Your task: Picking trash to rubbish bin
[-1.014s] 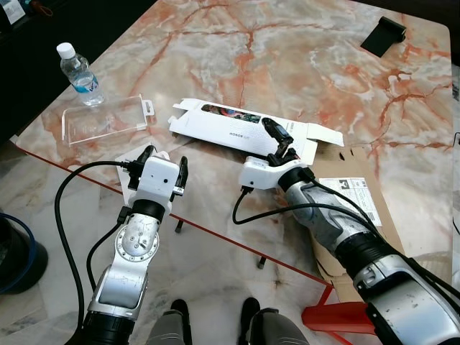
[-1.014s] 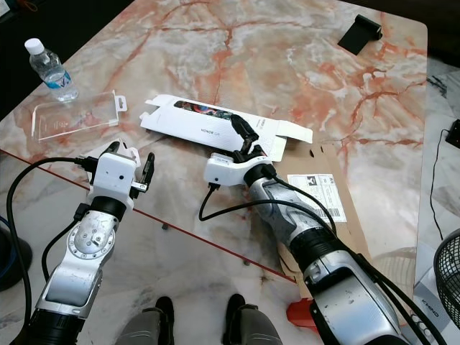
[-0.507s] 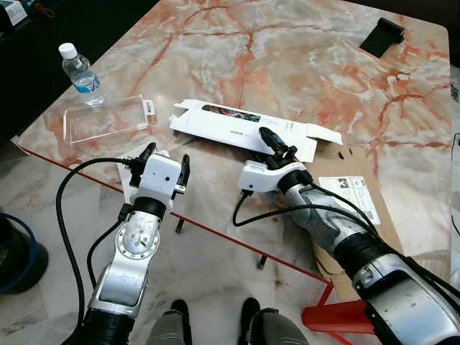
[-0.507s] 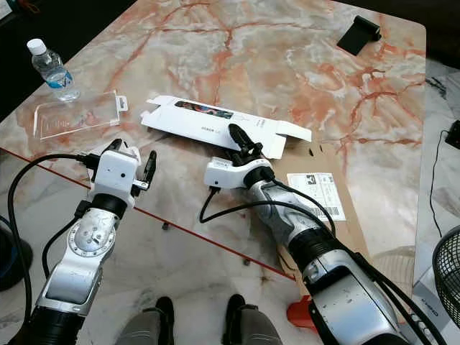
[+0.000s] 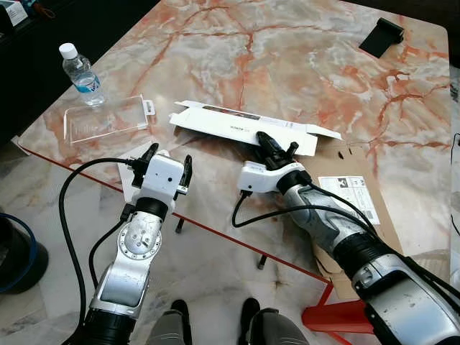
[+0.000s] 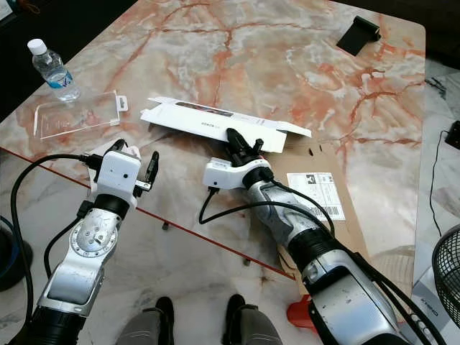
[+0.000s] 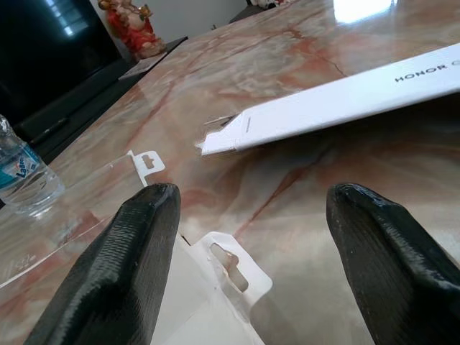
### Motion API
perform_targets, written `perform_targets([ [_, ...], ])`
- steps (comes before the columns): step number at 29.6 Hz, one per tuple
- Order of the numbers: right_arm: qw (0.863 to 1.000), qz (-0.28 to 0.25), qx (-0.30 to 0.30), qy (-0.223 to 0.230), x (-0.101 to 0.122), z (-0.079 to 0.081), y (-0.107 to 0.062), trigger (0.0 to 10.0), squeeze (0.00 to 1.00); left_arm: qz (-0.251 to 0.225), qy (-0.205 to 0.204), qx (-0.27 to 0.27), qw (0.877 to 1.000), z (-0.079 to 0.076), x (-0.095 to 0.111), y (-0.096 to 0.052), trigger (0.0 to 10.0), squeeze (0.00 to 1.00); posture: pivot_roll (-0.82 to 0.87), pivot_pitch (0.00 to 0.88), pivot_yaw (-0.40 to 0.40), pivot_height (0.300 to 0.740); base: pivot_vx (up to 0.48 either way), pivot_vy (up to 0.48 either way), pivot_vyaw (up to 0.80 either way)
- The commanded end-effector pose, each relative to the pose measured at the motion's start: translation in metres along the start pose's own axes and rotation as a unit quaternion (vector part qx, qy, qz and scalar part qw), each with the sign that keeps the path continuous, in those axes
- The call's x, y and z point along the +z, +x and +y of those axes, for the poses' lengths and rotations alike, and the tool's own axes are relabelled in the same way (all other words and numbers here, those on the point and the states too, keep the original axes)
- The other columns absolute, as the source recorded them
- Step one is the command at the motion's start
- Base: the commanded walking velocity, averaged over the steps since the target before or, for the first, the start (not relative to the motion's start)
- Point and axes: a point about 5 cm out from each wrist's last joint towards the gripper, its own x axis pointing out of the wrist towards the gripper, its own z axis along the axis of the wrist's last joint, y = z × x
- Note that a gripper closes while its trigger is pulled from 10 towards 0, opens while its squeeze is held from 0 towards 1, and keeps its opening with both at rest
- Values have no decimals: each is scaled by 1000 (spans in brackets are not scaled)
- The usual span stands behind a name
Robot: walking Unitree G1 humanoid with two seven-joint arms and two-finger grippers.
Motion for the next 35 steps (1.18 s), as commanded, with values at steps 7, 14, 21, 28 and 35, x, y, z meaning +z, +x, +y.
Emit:
perform_targets([
  [7,1000,-5,-5,4,4,0,1,0,0,7,7,-8,1000,-2,-4,-2,10000,0,134,280,-28,740,0,0,0],
  [14,996,18,-53,63,1,-19,10,941,0,-1,10,12,1000,2,-4,2,10000,0,138,250,-19,740,0,0,0],
  [21,975,-12,-175,134,13,-69,22,10000,0,-21,-19,45,999,10,0,11,10000,0,136,212,-16,740,0,0,0],
  [28,915,-49,-204,344,26,-81,19,10000,0,-35,-34,54,997,9,3,16,10000,0,129,186,-15,740,0,0,0],
  [35,759,-57,-180,623,38,-68,9,10000,0,-39,-28,61,997,14,4,18,10000,0,127,172,-6,740,0,0,0],
])
